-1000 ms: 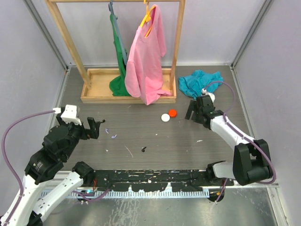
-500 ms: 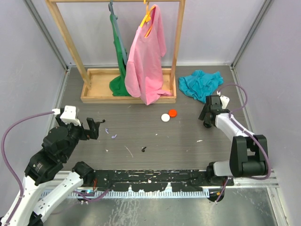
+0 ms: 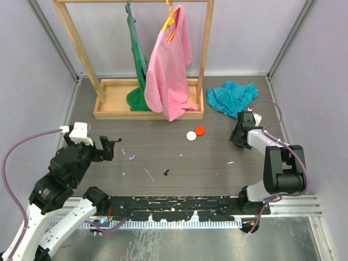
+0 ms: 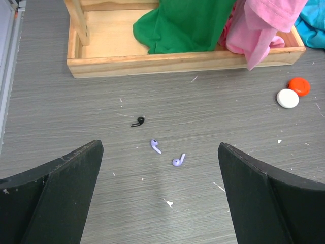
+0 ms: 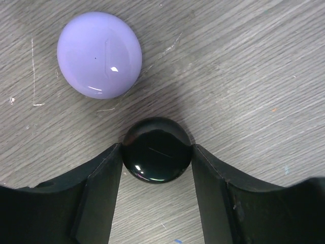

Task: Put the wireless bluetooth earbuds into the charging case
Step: Pick up the charging case at the center of the board.

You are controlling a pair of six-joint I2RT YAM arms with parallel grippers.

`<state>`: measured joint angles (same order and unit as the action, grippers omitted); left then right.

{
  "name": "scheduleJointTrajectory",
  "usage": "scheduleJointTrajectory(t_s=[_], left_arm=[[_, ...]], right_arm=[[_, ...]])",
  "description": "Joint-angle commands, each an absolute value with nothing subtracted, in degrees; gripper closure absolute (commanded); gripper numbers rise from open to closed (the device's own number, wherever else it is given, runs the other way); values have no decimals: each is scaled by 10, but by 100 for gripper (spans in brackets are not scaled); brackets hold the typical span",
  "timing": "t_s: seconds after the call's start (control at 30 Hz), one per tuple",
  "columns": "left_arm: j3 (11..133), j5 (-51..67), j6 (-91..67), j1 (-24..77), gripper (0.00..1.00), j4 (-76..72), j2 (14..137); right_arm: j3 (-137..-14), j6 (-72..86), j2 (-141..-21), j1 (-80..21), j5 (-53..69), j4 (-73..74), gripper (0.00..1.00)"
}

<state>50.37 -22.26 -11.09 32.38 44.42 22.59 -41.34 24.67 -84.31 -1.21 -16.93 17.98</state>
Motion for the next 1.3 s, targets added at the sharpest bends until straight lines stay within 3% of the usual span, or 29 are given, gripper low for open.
scheduleJointTrajectory(t_s=[0.0, 0.2, 0.33, 0.7, 1.27], left_arm=[[504, -211, -108, 316, 2, 417, 227], [505, -182, -111, 305, 2, 414, 236], [508, -156, -120, 296, 2, 412, 247], [528, -82, -172, 295, 2, 413, 299], [491, 68, -318, 295, 1, 306, 391]], right_arm=[[-415, 234, -843, -8, -147, 157, 40], [-404, 227, -805, -11, -105, 169, 52], [-409, 220, -774, -38, -76, 194, 54], [-464, 196, -717, -249, -134, 205, 53], [-389, 27, -680, -519, -166, -171, 53]])
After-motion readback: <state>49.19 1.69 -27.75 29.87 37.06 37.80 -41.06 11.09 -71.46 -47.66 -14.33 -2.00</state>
